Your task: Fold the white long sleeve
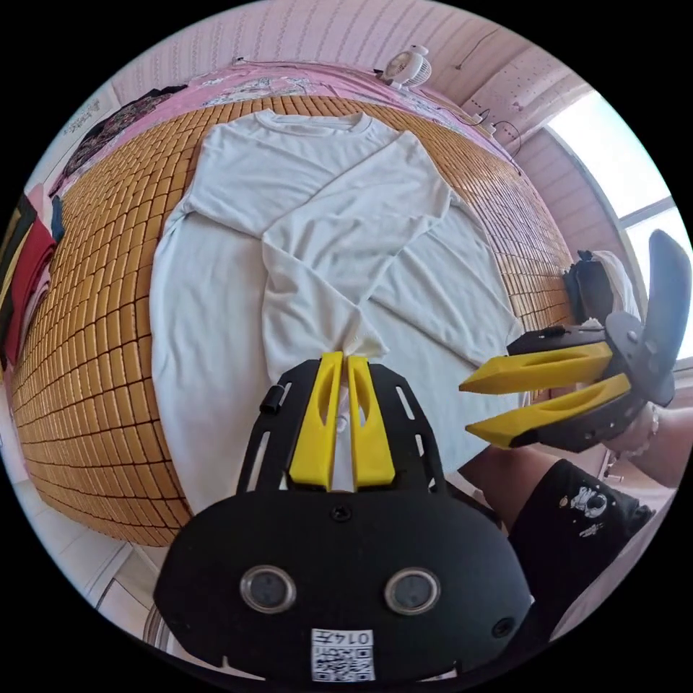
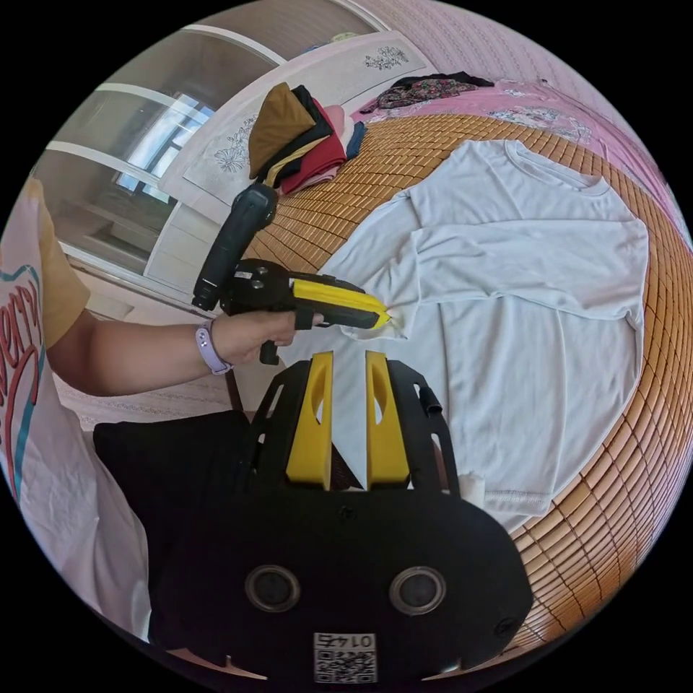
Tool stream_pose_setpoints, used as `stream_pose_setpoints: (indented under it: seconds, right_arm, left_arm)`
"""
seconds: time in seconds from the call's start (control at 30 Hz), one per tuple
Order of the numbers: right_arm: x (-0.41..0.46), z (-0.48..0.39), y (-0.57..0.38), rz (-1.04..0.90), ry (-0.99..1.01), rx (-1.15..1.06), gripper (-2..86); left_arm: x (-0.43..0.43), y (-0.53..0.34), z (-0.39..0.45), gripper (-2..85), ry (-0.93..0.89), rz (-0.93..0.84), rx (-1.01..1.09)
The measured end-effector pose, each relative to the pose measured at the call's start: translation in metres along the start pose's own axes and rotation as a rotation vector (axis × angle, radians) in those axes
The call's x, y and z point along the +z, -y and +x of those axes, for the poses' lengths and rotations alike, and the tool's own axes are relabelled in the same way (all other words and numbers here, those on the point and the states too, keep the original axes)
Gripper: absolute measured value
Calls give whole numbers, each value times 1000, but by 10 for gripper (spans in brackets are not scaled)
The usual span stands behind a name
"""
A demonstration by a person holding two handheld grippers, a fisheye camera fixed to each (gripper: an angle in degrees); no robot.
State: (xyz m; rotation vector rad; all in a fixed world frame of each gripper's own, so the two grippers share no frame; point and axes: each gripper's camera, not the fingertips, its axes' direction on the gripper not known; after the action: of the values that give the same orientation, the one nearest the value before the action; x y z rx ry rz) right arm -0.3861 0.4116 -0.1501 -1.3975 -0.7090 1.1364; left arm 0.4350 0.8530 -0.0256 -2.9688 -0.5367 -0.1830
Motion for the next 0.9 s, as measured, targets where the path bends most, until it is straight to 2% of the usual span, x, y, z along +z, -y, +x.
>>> stream_pose_setpoints:
  seconds: [0.13,0.27,0.43,0.63,0.73,0.8,0.9]
  right_arm:
    - [3,-4,6,-23,23,-19,75]
    - [4,-7,13,-17,44,-36,78]
    - [9,0,23,-47,27,-23,82]
    - [-11,35,44,7,-121,6,82]
    - [-46,82,62,135,-243,96,85]
    - [-78,128,77,265,-383,175,93]
    - [-107,189,96,355,-518,295,107]
  left_arm:
    - [-38,-33,-27,-7,-16,125,-78]
    - [-72,-86,-91,7,11,240,-315]
    - [-63,-120,-145,50,71,194,-486]
    - [-35,-102,-126,55,-21,192,-355]
    - [-24,-85,-127,56,-87,253,-300]
    - [-20,-59,-138,60,-55,292,-228]
    - [-13,-14,-165,69,-14,343,-160]
